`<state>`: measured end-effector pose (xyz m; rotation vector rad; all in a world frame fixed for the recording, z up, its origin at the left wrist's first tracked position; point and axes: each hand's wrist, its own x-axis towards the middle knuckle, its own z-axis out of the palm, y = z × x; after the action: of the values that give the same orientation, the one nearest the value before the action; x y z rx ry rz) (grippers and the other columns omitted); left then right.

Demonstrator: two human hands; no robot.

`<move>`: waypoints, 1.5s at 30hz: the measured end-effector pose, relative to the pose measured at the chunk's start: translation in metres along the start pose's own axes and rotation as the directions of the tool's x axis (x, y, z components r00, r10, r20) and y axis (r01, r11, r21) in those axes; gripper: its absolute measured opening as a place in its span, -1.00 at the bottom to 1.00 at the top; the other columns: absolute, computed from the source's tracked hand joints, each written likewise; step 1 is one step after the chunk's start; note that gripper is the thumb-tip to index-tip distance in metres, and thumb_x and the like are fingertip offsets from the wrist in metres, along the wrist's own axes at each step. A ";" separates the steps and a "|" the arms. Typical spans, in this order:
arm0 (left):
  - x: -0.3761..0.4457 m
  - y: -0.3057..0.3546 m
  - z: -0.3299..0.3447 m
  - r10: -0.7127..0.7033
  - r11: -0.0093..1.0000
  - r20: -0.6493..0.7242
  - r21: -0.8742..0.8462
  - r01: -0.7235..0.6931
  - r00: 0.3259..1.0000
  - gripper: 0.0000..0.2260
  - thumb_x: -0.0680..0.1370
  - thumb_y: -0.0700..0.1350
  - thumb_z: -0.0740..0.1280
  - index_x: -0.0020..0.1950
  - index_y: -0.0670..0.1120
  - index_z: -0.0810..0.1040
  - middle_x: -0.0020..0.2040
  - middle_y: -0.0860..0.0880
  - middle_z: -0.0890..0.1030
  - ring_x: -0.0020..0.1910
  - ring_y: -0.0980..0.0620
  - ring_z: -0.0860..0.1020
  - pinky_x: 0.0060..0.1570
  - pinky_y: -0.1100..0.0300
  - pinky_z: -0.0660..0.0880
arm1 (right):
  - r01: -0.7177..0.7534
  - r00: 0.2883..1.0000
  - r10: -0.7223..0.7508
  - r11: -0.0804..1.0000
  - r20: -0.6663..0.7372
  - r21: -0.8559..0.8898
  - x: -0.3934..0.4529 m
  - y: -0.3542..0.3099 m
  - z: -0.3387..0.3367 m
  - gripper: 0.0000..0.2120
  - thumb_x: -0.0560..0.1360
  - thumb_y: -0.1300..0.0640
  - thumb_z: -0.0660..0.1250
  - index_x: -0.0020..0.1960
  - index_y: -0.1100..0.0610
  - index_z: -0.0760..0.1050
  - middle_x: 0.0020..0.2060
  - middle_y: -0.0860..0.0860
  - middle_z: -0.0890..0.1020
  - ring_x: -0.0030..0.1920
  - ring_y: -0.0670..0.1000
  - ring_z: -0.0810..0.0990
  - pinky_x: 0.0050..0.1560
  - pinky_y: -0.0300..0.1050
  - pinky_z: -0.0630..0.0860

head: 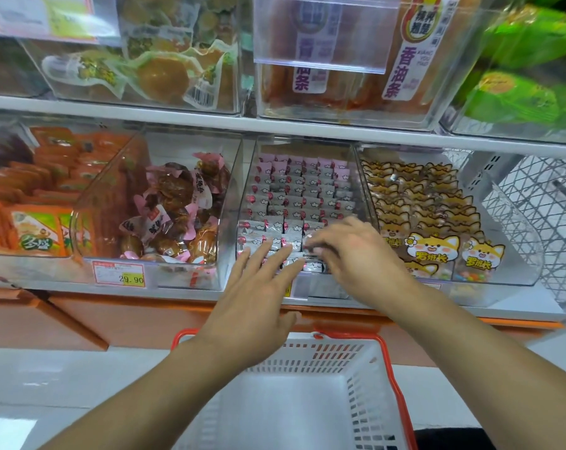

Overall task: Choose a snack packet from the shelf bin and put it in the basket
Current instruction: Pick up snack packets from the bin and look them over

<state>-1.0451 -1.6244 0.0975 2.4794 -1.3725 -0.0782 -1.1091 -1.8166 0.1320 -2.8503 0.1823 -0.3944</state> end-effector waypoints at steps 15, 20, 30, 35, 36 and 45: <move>-0.008 0.000 -0.013 0.057 0.995 -0.089 -0.075 -0.064 0.994 -0.51 0.57 0.08 0.38 0.48 0.11 0.37 0.55 0.13 0.24 0.57 0.13 -0.04 0.49 0.22 -0.18 | -0.164 0.986 0.166 0.985 -0.034 0.058 0.022 -0.015 0.022 -0.99 0.58 0.00 0.39 -0.03 -0.10 0.59 -0.11 -0.16 0.63 0.10 0.03 0.47 0.16 -0.01 0.30; -0.009 -0.001 -0.012 0.056 0.995 -0.092 -0.073 -0.063 0.994 -0.53 0.56 0.10 0.39 0.45 0.12 0.39 0.55 0.12 0.25 0.55 0.14 -0.04 0.48 0.20 -0.18 | -0.183 0.924 0.327 0.835 -0.200 0.518 0.021 -0.023 0.011 -0.91 0.61 0.01 0.35 -0.08 -0.11 0.52 -0.19 -0.16 0.62 -0.08 -0.15 0.58 -0.09 -0.21 0.52; -0.003 0.008 -0.036 -0.508 0.507 -0.115 -0.841 0.189 0.853 -0.74 0.54 0.04 0.46 0.18 0.18 0.48 0.15 0.18 0.58 0.03 0.30 0.56 -0.04 0.47 0.47 | -0.158 0.709 0.691 -0.038 0.140 0.987 -0.003 -0.036 -0.025 -0.90 0.64 0.28 0.29 -0.03 0.19 0.54 -0.14 0.05 0.75 -0.04 0.04 0.75 -0.10 -0.21 0.66; 0.000 0.000 -0.043 -0.603 0.088 0.105 -0.976 0.197 0.791 -0.84 0.60 -0.04 0.39 0.15 -0.03 0.64 -0.08 -0.01 0.76 -0.04 0.04 0.72 0.00 0.18 0.66 | -0.214 0.735 0.578 -0.300 0.355 0.930 -0.012 -0.038 -0.025 -0.93 0.63 0.32 0.26 0.05 0.28 0.52 -0.22 0.08 0.75 -0.12 0.03 0.75 -0.12 -0.18 0.67; 0.000 -0.001 -0.042 -0.616 0.065 0.114 -0.979 0.194 0.780 -0.85 0.62 -0.06 0.36 0.12 -0.06 0.66 -0.09 -0.03 0.76 -0.05 0.03 0.73 -0.01 0.16 0.66 | -0.236 0.739 0.565 -0.292 0.366 0.927 -0.013 -0.036 -0.024 -0.93 0.63 0.31 0.27 0.06 0.27 0.52 -0.19 0.10 0.75 -0.10 0.06 0.75 -0.12 -0.16 0.67; 0.006 0.000 -0.039 -0.621 -0.018 0.113 -0.991 0.130 0.776 -0.90 0.67 -0.18 0.29 0.01 -0.14 0.59 -0.10 -0.05 0.75 -0.06 -0.01 0.74 -0.12 0.27 0.65 | -0.315 0.771 0.537 -0.146 0.343 0.938 -0.018 -0.020 -0.020 -0.91 0.57 0.22 0.39 0.07 0.18 0.57 -0.09 0.05 0.74 -0.10 0.05 0.75 -0.11 -0.12 0.68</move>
<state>-1.0343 -1.6206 0.1350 1.3565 -0.0798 -0.4668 -1.1298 -1.7998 0.1514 -1.1102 0.6038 -0.3613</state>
